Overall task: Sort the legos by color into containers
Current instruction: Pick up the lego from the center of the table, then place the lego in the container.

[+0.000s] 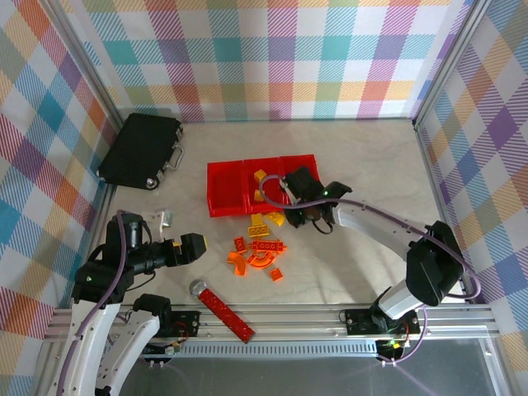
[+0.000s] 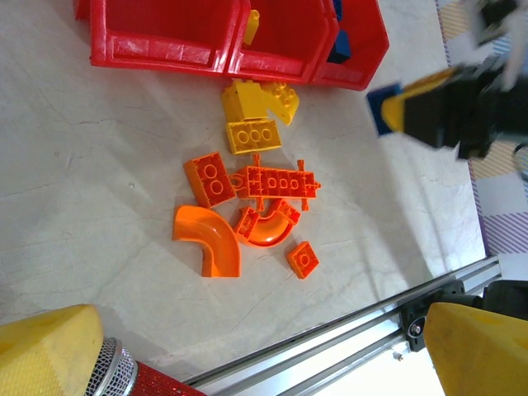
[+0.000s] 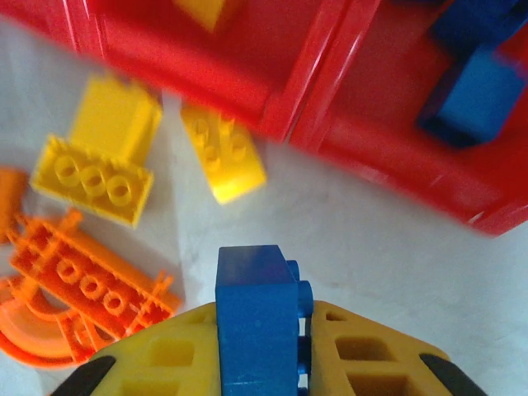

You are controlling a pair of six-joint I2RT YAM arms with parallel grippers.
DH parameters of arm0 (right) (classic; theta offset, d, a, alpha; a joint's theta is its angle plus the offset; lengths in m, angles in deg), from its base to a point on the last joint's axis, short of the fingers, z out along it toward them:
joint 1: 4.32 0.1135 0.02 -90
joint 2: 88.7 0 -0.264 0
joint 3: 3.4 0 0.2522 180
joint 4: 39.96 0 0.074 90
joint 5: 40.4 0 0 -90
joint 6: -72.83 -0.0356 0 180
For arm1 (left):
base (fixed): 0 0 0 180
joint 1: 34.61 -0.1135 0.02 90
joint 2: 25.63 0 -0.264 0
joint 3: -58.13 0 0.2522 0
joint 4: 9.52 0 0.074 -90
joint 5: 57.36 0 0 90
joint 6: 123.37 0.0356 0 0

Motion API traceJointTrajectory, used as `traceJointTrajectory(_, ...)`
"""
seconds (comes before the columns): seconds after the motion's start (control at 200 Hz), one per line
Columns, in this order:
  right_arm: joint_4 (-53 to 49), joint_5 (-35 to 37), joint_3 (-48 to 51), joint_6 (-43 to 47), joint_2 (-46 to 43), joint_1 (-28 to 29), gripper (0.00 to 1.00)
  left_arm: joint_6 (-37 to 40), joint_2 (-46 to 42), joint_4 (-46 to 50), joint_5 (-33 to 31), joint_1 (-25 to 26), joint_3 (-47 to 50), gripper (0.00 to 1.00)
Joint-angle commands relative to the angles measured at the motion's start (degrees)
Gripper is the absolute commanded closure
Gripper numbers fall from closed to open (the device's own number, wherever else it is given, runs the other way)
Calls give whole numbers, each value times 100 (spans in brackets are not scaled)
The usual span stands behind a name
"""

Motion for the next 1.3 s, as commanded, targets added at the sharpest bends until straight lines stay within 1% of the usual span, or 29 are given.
traceJointTrajectory(0.0,-591,578,-868,-78,19,-230,76,105,55,-76,142,62,56,0)
traceJointTrajectory(0.225,-1055,534,-2405,-19,1109,-830,76,85,41,-41,69,88,46,0)
traceJointTrajectory(0.43,-1255,508,-3403,146,2220,-1023,77,52,-9,-32,-3,106,48,0)
traceJointTrajectory(0.57,-1273,497,-3753,247,2675,-1076,77,54,-22,-32,-9,120,46,0)
traceJointTrajectory(0.65,-1253,574,-3808,308,2806,-1074,77,60,-31,-32,-20,124,45,0)
traceJointTrajectory(0.86,-1142,399,-3780,352,3032,-1112,76,43,-57,-41,-63,124,47,0)
traceJointTrajectory(1.07,-1074,249,-3751,363,3143,-1200,75,-22,-159,-23,-270,124,38,0)
traceJointTrajectory(1.185,-1022,-4,-3712,365,3128,-1248,72,-46,-207,-23,-335,124,38,0)
traceJointTrajectory(1.3,-1047,-82,-3712,396,3152,-1262,69,-47,-206,-32,-350,124,38,0)
